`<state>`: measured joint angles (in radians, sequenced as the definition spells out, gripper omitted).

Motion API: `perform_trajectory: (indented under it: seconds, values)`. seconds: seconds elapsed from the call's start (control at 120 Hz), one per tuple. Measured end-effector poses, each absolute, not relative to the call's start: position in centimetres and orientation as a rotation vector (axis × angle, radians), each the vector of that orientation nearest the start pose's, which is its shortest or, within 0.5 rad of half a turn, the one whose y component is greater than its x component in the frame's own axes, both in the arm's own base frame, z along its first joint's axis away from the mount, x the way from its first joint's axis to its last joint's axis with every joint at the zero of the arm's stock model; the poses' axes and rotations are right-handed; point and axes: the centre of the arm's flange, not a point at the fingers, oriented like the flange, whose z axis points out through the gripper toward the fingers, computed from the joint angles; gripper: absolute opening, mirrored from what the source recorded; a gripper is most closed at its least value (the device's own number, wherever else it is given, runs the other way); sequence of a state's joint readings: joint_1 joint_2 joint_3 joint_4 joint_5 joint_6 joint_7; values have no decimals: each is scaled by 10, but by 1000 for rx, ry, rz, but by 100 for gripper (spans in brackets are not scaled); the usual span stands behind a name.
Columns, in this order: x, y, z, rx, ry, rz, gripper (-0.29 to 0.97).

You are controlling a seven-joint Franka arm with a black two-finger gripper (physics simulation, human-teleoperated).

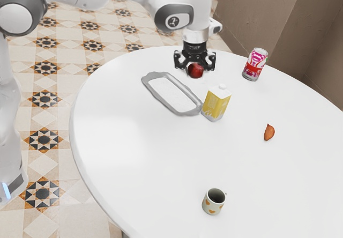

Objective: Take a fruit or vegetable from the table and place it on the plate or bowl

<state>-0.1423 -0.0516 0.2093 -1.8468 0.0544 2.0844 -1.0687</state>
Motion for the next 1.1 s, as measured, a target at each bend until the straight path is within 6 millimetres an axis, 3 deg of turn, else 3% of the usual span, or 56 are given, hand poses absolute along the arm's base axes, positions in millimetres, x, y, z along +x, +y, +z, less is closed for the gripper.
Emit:
perform_trajectory:
  seconds: [0.092, 0.217, 0.283, 0.333, 0.4, 0.533, 0.6, 0.667, 0.817, 0.925, 1.1]
  values:
    - [562, 109, 562, -2594, -1874, -397, 24]
    - [555, 186, 532, -2440, -2071, -292, 24]
    - [548, 221, 523, -2371, -2152, -264, 24]
    - [546, 235, 519, -2345, -2184, -251, 24]
    - [553, 224, 514, -2369, -2163, -234, 23]
    - [581, 144, 514, -2528, -1999, -224, 24]
    - [586, 124, 515, -2567, -1957, -223, 24]
    - [585, 127, 517, -2565, -1962, -229, 24]
    - [579, 159, 514, -2510, -2020, -226, 24]
    - [580, 159, 513, -2526, -2040, -212, 49]
    - [582, 146, 517, -2579, -2015, -214, 62]
